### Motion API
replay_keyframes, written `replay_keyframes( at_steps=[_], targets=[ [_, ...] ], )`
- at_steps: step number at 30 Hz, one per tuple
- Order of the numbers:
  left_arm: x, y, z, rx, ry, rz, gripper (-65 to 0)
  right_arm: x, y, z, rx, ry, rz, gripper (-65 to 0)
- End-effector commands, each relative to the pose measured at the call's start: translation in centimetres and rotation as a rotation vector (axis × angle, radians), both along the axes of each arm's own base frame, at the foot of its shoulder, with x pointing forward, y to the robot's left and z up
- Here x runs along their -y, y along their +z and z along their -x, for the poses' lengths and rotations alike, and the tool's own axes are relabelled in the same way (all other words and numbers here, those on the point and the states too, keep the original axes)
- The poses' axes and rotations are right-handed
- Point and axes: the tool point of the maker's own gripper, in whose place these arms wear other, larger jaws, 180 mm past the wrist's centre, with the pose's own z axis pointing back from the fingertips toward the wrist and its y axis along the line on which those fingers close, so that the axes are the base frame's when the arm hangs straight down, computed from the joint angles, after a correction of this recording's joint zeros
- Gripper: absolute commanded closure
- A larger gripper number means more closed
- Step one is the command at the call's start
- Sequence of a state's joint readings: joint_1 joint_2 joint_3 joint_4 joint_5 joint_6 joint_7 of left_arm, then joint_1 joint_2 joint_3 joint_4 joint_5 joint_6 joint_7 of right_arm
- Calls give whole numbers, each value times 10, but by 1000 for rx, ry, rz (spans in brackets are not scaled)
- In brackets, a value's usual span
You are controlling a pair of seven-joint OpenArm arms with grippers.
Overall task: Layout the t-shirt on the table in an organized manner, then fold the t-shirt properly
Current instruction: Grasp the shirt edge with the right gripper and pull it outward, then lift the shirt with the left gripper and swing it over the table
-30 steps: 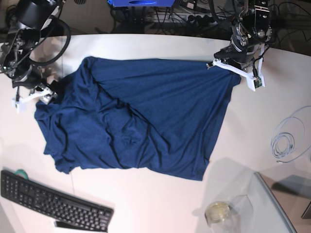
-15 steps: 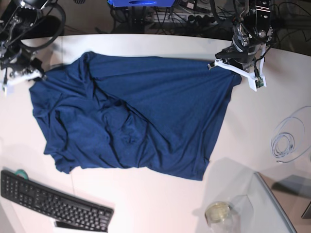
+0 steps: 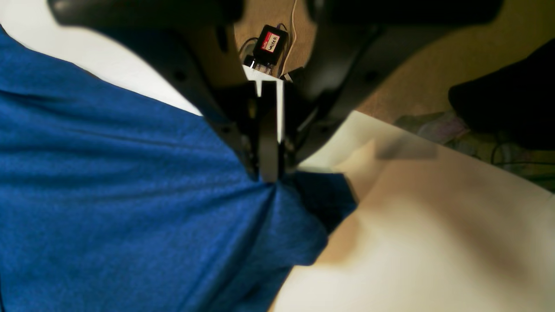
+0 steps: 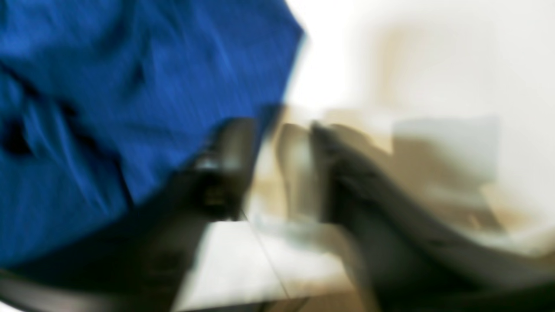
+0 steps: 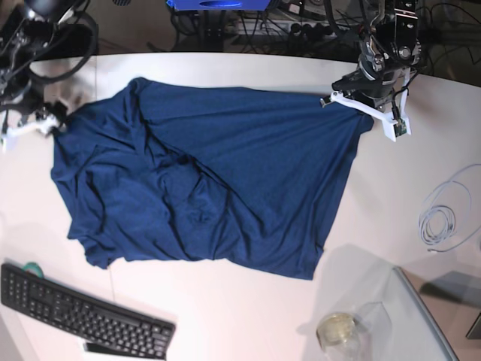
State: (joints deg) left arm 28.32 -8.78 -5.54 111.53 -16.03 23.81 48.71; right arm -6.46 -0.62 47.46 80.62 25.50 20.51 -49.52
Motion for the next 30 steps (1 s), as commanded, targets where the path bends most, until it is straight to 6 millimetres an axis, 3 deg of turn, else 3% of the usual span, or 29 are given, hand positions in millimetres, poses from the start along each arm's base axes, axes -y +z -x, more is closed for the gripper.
replay_keyframes(
  at_steps=[1, 2, 4, 9, 15, 17, 21, 25, 30],
  targets=[
    [-3, 7, -4, 29, -4, -19, 0, 13, 5, -9, 29, -11, 23, -407],
    [-4, 8, -4, 29, -1, -20, 0, 14, 0, -11, 22, -17, 9, -426],
    [-5, 6, -1, 20, 0, -23, 0, 16, -9, -11, 1, -17, -15, -405],
    [-6, 6, 0, 19, 1, -23, 0, -14, -28, -13, 5, 112, -104, -389],
    [-6, 6, -1, 21, 1, -23, 0, -26, -34, -5, 0, 133, -121, -386],
    [-6, 6, -1, 21, 1, -23, 0, -25, -33, -4, 1, 131, -119, -329],
    [-6, 6, -2, 22, 1, -23, 0, -23, -33, -3, 0, 126, -120, 0],
    [-6, 6, -1, 21, 1, -23, 0, -12, -22, -4, 17, 142, -68, 0],
    [-2, 7, 0, 20, -8, -18, 0, 4, 15, 2, 6, 196, 47, 0]
  ],
)
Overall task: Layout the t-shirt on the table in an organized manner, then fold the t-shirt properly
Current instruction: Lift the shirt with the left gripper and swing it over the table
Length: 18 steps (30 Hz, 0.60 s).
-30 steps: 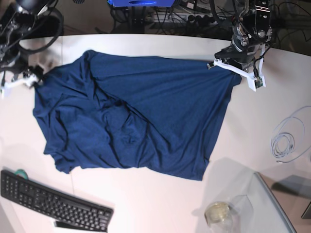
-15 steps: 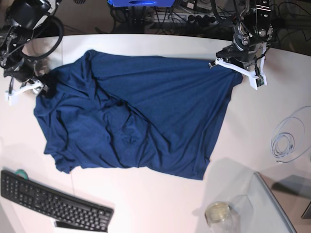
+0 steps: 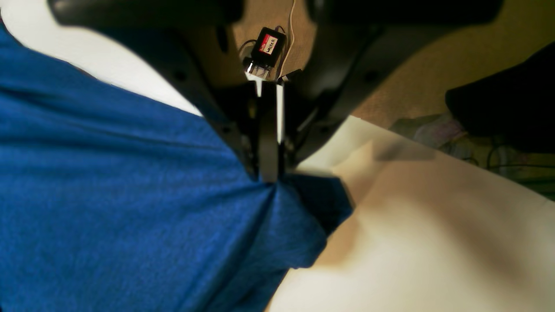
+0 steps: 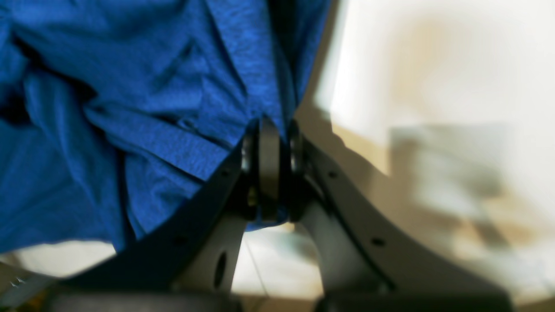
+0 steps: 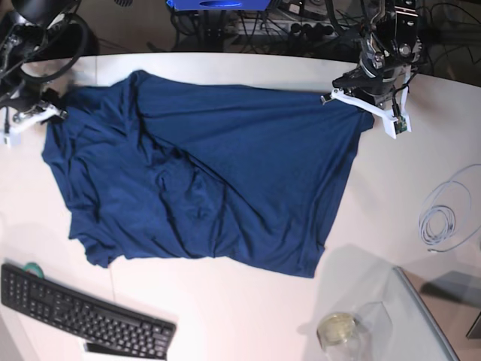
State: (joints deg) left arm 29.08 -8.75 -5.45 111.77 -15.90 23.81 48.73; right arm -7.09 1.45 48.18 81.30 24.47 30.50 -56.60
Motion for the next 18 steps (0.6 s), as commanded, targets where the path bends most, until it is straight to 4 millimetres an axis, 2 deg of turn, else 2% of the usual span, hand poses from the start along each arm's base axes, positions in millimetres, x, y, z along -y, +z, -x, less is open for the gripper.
replay_keyframes(
  at_steps=[1, 4, 8, 12, 15, 18],
  targets=[
    [-2, 6, -1, 21, -6, -14, 0, 11, 24, -14, 71, 10, 52, 0],
    [-1, 9, -2, 30, -7, -13, 0, 20, 56, -14, 100, 47, 151, 0],
    [0, 22, -32, 95, -11, -7, 0, 22, 89, -29, 160, 82, 228, 0],
    [32, 35, -68, 88, -75, 77, 0, 18, 106, -59, 172, 125, 244, 0],
    [57, 51, -96, 135, -137, 112, 0, 9, 110, -73, 177, 102, 220, 0],
    [68, 62, -113, 175, -145, 136, 0, 6, 114, -83, 190, 81, 204, 0]
  ],
)
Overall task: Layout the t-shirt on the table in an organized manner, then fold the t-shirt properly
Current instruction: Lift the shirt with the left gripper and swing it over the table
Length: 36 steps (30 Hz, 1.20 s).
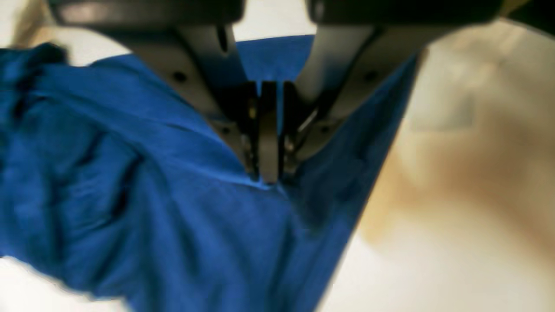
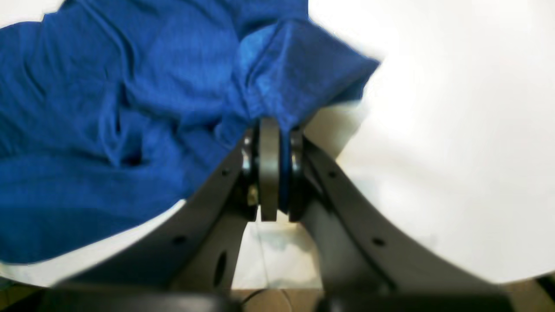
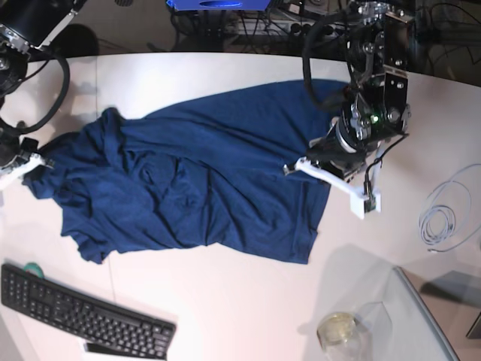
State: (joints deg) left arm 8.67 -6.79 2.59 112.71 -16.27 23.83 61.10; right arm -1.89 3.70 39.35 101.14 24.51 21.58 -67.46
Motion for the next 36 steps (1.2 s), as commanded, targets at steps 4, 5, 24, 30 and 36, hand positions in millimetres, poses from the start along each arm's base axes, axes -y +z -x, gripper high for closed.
replay_keyframes(
  at_steps=[4, 5, 24, 30, 36],
  targets=[
    [3, 22, -28, 86, 13, 7, 0, 7, 20, -35, 91, -13, -12, 0],
    [3, 27, -37, 103, 14, 6, 0, 12, 23, -41, 96, -13, -8, 0],
    [15, 250, -239, 579, 125, 203, 0, 95, 253, -218, 576, -5, 121, 0],
    [33, 326, -256, 701, 92, 250, 0, 106, 347, -227, 725, 0, 204, 0],
    [39, 337, -256, 720, 81, 264, 0, 110, 359, -225, 731, 0, 228, 0]
  ],
)
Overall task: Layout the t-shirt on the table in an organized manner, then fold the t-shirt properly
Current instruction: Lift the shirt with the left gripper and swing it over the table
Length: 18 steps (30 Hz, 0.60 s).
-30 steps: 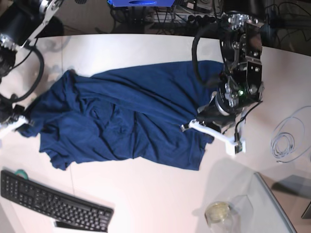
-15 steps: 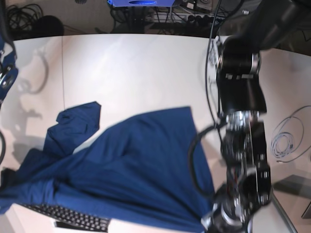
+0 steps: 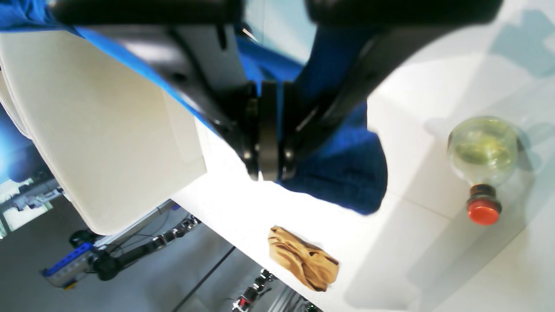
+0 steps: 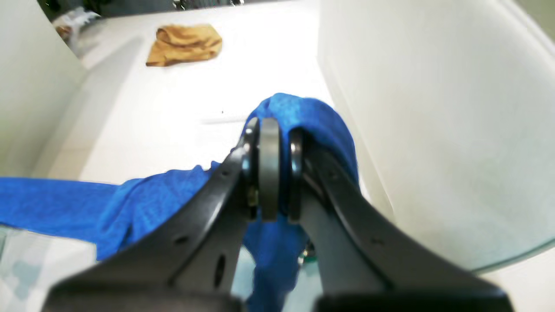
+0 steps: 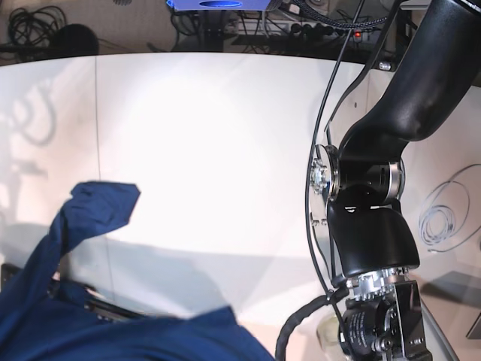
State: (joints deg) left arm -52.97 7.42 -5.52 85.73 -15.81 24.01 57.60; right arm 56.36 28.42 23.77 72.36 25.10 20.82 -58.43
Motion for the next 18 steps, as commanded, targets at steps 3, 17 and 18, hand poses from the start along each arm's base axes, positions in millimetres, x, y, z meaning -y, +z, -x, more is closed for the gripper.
replay_keyframes(
  at_steps=[3, 17, 18],
  targets=[
    [2, -11, 12, 20, 2, -9, 0, 10, -41, 17, -89, -20, 4, 0],
    [-28, -237, 166, -383, 4, -164, 0, -28, -308, 190, -570, -102, -165, 0],
    [-31, -255, 182, -431, 2, -174, 0, -34, -323, 202, -596, -104, -177, 0]
  ],
)
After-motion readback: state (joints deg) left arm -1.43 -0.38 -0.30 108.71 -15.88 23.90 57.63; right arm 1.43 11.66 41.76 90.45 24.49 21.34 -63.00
